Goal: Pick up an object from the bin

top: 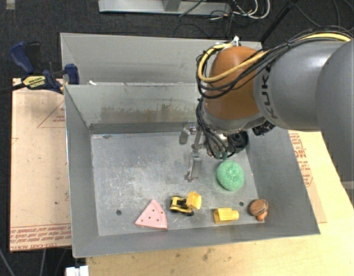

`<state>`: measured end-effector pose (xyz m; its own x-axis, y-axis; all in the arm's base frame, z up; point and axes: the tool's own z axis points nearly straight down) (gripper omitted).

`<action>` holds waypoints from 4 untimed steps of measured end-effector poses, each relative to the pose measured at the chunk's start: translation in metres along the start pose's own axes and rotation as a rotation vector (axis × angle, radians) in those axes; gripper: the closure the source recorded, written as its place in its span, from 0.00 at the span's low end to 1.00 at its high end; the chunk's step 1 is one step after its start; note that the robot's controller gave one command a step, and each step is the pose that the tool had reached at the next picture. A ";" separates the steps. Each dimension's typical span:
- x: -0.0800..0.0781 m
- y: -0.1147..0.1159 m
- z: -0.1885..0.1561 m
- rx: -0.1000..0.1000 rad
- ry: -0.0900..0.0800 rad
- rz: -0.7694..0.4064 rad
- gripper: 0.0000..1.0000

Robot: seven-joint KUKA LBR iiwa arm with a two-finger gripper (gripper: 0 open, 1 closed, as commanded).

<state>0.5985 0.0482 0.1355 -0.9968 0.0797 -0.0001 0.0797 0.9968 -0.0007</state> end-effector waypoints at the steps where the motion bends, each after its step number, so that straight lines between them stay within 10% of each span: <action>1: 0.021 0.011 0.004 -0.005 0.001 0.008 0.00; 3: 0.043 -0.032 0.053 -0.002 -0.004 -0.285 0.00; 4: 0.073 -0.059 0.060 -0.002 0.002 -0.219 0.00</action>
Offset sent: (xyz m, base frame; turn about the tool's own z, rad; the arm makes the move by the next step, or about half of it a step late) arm -0.0337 -0.0175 -0.0256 -0.2452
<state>0.5211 -0.0052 0.0750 -0.9904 -0.1384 0.0022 -0.1384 0.9904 0.0017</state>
